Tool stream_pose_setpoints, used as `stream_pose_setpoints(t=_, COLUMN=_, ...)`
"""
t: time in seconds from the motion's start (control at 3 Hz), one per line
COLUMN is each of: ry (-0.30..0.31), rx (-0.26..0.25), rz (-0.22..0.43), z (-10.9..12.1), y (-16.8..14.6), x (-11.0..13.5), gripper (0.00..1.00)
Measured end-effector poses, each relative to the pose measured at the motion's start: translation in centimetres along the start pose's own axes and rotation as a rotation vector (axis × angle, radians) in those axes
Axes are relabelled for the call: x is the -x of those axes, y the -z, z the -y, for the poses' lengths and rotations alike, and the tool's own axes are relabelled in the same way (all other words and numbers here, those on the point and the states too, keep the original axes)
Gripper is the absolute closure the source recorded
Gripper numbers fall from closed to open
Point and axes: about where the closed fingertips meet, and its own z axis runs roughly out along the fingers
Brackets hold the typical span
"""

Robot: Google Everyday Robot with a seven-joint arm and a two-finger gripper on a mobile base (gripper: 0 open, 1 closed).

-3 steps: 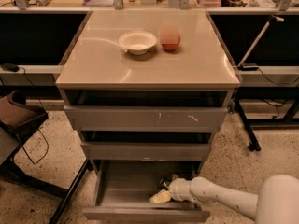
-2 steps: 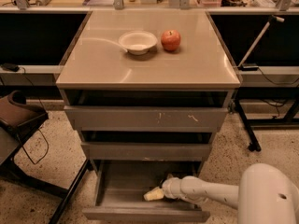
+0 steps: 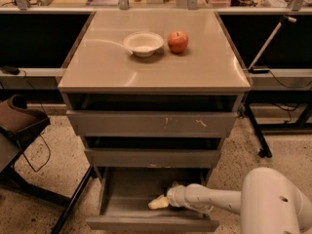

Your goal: Pick green can from bottom drawer and place on counter

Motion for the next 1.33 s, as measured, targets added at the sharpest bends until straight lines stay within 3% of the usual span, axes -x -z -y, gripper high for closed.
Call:
stream_pose_setpoints(t=0.33, ry=-0.038, rx=-0.051, rz=-0.084, z=2.24, y=-4.13, x=-2.88, gripper=0.00)
stream_pose_setpoints(t=0.67, ry=-0.038, rx=-0.051, rz=-0.084, z=2.23, y=-4.14, x=-2.88, gripper=0.00)
stream_pose_setpoints(t=1.0, ry=-0.038, rx=-0.051, rz=-0.084, z=2.23, y=-4.14, x=-2.88, gripper=0.18)
stream_pose_setpoints(t=1.33, ry=-0.038, rx=-0.050, rz=-0.084, z=2.23, y=-4.14, x=-2.88, gripper=0.42)
